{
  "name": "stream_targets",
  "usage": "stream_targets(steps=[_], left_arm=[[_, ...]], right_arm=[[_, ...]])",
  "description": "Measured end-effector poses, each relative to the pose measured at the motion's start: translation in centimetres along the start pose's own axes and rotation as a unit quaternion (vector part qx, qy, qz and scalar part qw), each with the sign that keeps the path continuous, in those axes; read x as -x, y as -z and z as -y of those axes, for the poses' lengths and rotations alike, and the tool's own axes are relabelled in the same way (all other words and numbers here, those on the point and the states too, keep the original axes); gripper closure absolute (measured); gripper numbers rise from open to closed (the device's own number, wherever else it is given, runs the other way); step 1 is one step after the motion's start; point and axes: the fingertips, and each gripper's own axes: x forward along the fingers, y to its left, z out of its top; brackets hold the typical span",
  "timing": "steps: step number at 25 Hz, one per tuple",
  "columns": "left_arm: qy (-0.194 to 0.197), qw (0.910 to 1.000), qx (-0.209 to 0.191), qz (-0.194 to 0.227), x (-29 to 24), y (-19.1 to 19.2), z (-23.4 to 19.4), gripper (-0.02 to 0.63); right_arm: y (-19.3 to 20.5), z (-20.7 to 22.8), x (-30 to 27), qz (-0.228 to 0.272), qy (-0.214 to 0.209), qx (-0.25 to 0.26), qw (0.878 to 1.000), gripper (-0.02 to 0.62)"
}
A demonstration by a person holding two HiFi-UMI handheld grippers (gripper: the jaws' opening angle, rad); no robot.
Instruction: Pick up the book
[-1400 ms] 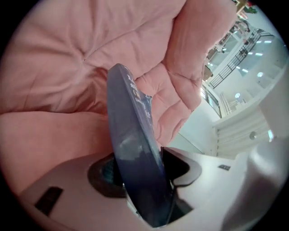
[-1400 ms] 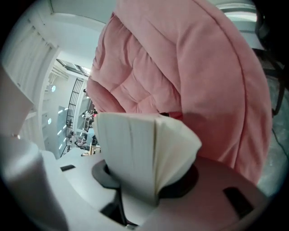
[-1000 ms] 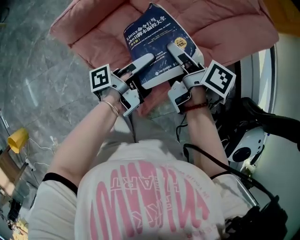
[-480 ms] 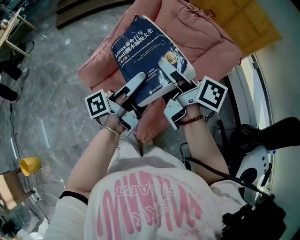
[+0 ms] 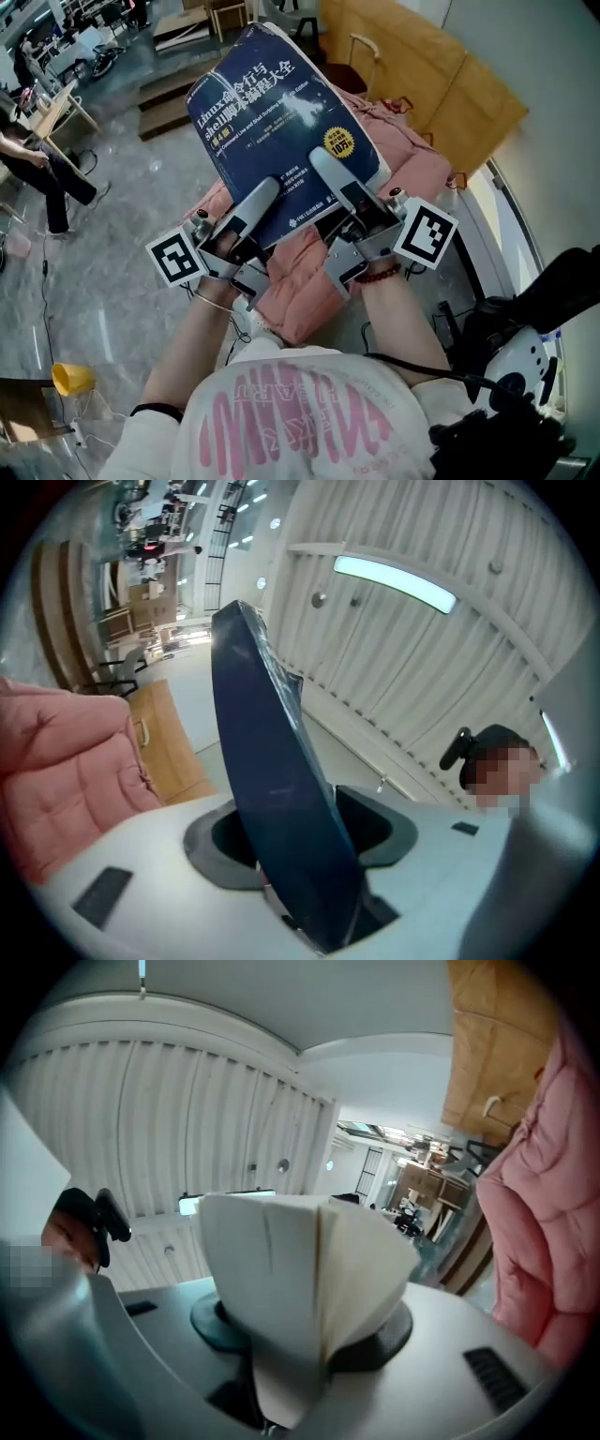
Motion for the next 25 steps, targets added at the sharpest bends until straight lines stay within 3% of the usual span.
stream_targets(steps=[3,5,11,19,25], left_arm=[[0.022,0.9973,-0.065,-0.027,0.1,-0.5,0.6,0.37],[0.028,0.9953,-0.085,-0.036,0.1,-0.4,0.6,0.37],[0.01,0.9976,-0.055,-0.04,-0.3,-0.5,0.6,0.362],[0.047,0.989,-0.103,-0.096,-0.4,0.0,0.7,0.354],[0.058,0.9859,-0.117,-0.104,-0.6,0.1,0.9,0.351]], right_arm=[[0.1,-0.9,-0.2,0.007,-0.037,0.029,0.999,0.407],[0.1,-0.8,0.0,0.011,-0.044,0.029,0.999,0.407],[-0.3,-0.2,-0.3,0.003,-0.002,-0.01,1.0,0.407],[0.1,-1.2,0.1,0.005,-0.034,0.039,0.999,0.405],[0.0,-1.0,0.3,0.009,-0.026,0.043,0.999,0.405]])
